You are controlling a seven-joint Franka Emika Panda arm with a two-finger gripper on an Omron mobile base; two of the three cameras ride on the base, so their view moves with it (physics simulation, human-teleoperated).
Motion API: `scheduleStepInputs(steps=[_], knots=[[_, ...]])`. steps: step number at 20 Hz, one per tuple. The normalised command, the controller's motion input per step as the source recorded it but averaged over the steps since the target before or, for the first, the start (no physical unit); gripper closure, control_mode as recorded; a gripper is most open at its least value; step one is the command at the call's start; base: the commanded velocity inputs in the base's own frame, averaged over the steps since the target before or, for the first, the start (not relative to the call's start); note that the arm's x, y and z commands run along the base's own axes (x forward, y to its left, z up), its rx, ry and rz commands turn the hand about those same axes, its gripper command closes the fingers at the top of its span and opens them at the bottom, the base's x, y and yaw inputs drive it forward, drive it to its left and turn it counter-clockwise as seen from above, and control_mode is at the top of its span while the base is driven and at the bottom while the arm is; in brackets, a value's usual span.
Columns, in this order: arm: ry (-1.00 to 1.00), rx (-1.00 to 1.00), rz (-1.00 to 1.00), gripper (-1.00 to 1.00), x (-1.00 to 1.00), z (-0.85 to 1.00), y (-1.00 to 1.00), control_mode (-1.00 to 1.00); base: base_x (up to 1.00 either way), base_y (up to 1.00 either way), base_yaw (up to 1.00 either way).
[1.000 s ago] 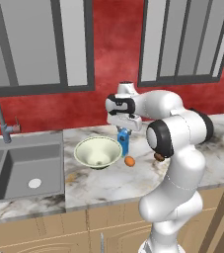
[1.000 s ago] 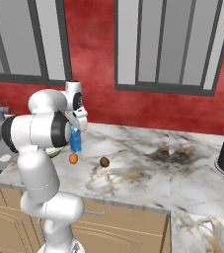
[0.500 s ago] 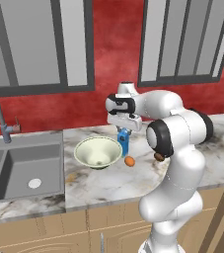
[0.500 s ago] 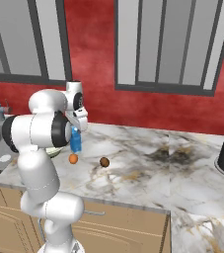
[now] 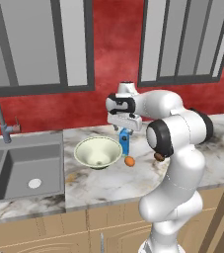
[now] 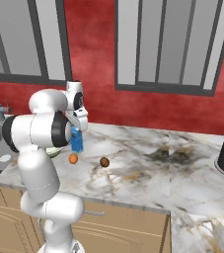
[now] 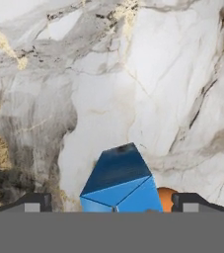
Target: Gather the eggs and milk located in the vicinity of the sink area and place them right next to the bowl.
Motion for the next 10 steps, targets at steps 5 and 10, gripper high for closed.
scheduleStepInputs(steps=[5, 10], knots=[[0.0, 0.0, 0.0, -1.0, 0.0, 0.01, 0.0, -1.0, 0.0, 0.0, 0.0], [0.0, 0.03, 0.0, -1.0, -0.05, 0.01, 0.0, -1.0, 0.0, 0.0, 0.0]])
